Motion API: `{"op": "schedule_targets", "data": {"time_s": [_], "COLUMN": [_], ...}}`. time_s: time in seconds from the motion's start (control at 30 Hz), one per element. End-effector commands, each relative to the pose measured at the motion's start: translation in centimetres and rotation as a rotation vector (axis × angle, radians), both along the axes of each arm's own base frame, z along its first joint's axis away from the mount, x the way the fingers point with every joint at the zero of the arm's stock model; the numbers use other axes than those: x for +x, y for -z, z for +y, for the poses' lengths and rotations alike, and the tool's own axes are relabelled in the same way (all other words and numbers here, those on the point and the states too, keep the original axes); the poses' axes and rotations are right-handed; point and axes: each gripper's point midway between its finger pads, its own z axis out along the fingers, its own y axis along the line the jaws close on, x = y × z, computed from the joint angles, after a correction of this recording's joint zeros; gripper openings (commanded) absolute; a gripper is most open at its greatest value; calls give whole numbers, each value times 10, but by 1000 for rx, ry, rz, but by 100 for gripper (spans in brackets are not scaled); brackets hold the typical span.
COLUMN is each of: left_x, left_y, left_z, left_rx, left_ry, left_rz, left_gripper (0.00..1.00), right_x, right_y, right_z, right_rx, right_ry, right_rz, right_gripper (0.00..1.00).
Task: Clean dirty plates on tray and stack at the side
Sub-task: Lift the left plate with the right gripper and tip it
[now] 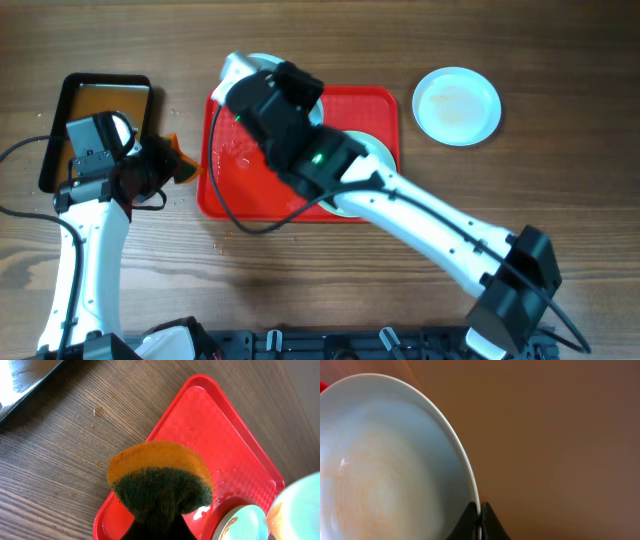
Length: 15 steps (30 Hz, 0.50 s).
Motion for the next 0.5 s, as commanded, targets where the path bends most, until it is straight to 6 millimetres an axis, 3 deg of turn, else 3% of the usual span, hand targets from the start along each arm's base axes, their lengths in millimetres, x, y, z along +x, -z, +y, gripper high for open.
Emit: {"op": "schedule_targets", "data": {"time_s": [0.0,0.1,0.27,0.4,0.47], "left_x": [0,0,0,0,-1], "left_y": [-1,-1,-1,-1,-1], "left_z": [-2,-2,-2,-2,-2], "left_rx": [-19,-19,-19,-19,-20], "left_ry": [1,1,1,1,1], "left_rz": [-5,-5,-5,-5,-2], "left_gripper": [4,4,4,4,4], "right_x": [-6,-11,-11,-10,-3], "right_y": [-18,-20,-41,-38,-26], "right_z": [-10,-5,-8,-10,-17], "right_rx": [-218,-257,-257,-129,-36], "right_ry": [38,23,84,119,138], "right_rz": [-72,-81,-154,-155,-116], "right_gripper": [4,4,4,4,4]}}
